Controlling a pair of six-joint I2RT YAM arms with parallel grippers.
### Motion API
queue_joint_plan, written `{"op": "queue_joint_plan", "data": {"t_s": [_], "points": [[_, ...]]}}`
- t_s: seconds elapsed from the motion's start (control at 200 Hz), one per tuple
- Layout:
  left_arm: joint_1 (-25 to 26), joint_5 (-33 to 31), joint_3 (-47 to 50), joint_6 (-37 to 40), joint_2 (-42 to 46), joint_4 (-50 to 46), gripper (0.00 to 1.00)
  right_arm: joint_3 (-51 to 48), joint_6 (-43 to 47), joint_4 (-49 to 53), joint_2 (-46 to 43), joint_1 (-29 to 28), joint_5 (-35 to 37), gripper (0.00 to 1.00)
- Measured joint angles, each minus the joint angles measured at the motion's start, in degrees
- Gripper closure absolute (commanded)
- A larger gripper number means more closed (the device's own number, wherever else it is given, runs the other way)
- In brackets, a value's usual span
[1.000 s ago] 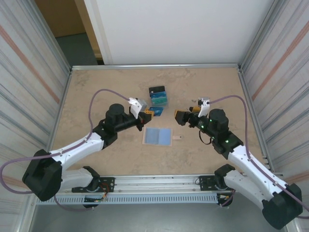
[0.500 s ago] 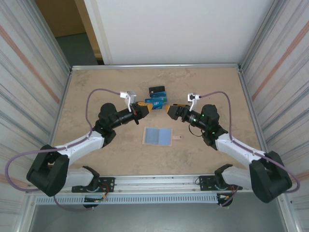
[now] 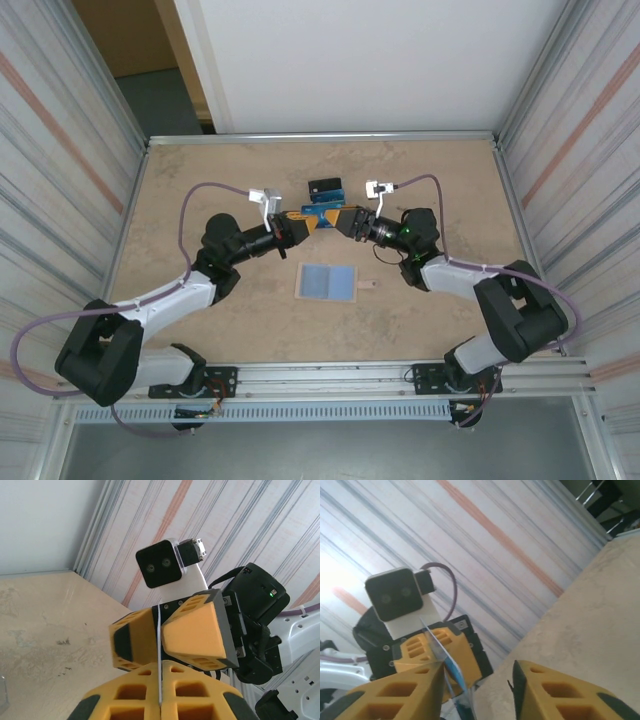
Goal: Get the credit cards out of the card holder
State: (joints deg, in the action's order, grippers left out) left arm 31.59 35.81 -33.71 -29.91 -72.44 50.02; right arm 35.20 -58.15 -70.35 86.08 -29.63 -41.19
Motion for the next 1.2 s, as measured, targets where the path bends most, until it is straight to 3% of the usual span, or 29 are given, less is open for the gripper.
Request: {"op": "queue_joint_plan", "data": {"t_s": [0.16, 0.351, 0.451, 0.521, 0.656, 0.832, 1.042, 1.198], "points": [[-0.2, -1.3, 0.2, -0.2, 0.0, -0.1, 0.97, 0.9, -2.2, -4.2, 2.1, 0.0, -2.4, 0.94], [-0.5, -1.6, 0.3, 0.9, 0.4, -2.6, 0.63, 1.0, -3.2, -5.5, 2.8, 0.0, -3.8, 1.0], [-0.5, -1.5, -0.6, 4.7, 2.1, -9.2, 0.42, 1.0, -3.1, -4.8, 2.8, 0.0, -4.2, 1.0], [-0.5, -1.6, -2.6, 8.3, 3.8, -15.0, 0.34, 1.0, -2.3, -2.6, 2.5, 0.0, -4.5, 1.0], [-0.5, -2.7, -9.0, 16.9, 7.2, -27.9, 0.32, 1.0, 3.6, 7.7, -1.4, -0.5, -4.9, 1.0], [-0.5, -1.8, -19.8, 30.6, 8.3, -45.0, 0.34, 4.0, 17.9, 29.0, -11.2, -4.8, -2.1, 1.0], [-0.5, 4.5, -31.9, 44.7, 4.7, -64.4, 0.37, 7.5, 32.2, 47.7, -20.0, -8.1, 0.5, 1.0], [-0.5, 9.3, -36.8, 52.1, 1.2, -75.8, 0.45, 7.5, 38.4, 56.8, -24.1, -8.2, 2.1, 1.0]]}}
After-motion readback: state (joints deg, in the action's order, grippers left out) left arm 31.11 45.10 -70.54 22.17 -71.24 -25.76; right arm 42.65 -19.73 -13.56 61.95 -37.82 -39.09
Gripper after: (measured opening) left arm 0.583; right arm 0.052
